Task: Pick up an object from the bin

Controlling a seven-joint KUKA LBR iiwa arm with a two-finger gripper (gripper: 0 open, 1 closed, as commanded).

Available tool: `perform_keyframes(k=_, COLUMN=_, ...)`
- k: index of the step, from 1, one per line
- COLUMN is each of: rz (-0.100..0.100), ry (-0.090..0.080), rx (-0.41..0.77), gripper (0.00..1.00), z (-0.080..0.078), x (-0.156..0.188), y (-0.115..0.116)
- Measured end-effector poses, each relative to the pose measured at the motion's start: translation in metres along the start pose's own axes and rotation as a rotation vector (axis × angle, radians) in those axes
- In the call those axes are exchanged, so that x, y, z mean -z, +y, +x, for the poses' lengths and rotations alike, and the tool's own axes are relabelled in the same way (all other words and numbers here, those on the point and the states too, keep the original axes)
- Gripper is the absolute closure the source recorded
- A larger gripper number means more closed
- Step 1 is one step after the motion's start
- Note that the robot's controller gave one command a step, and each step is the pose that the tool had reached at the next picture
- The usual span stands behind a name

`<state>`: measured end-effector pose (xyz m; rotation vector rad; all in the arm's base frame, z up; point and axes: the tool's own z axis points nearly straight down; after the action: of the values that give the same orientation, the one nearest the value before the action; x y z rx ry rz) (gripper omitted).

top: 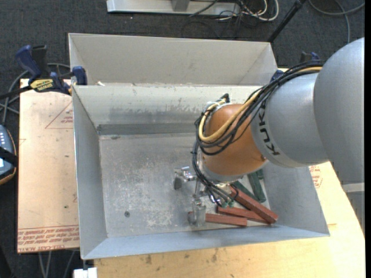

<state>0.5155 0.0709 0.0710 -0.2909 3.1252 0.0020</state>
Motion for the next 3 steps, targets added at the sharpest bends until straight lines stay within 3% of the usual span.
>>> perform_keyframes(k=1, rz=0.002, ry=-0.001, rx=0.122, gripper=0.00, z=0.007, x=0.000, y=-0.059)
perform_keyframes(k=2, rz=0.003, ry=0.001, rx=0.397, gripper=0.00, z=0.023, x=0.008, y=-0.157)
perform_keyframes(k=3, rz=-0.001, ry=0.001, rx=0.401, gripper=1.00, z=0.022, x=0.008, y=-0.153)
